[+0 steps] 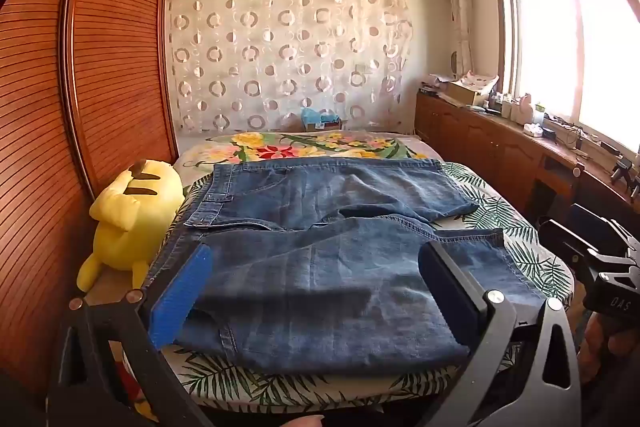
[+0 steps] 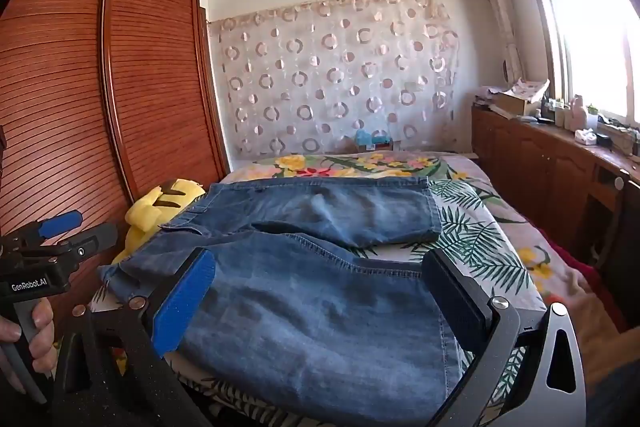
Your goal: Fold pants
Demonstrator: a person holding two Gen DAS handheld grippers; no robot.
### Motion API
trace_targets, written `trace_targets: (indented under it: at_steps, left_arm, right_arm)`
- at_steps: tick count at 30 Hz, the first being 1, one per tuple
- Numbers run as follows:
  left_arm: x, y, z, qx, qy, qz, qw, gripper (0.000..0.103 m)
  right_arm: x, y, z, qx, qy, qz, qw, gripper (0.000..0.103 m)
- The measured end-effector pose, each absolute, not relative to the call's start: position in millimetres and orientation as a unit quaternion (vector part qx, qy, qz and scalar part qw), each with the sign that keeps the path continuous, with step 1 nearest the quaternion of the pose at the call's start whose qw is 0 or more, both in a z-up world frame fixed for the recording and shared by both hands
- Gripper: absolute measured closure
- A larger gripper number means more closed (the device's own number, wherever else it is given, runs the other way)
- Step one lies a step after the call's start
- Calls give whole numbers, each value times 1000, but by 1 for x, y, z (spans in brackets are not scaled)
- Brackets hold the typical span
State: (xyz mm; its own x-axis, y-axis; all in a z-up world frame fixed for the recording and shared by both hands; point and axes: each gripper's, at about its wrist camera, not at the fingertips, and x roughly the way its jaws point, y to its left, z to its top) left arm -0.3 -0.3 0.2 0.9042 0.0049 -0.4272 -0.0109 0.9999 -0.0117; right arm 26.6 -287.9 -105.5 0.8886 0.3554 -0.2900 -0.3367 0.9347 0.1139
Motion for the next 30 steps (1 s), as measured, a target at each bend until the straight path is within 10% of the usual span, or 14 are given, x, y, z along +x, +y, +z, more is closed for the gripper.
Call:
trace_targets:
  at_steps: [30]
  left_arm:
    - [0, 0, 0, -8, 225, 4, 974, 0]
  right_arm:
    - [25, -289, -104, 28, 152, 176, 972, 0]
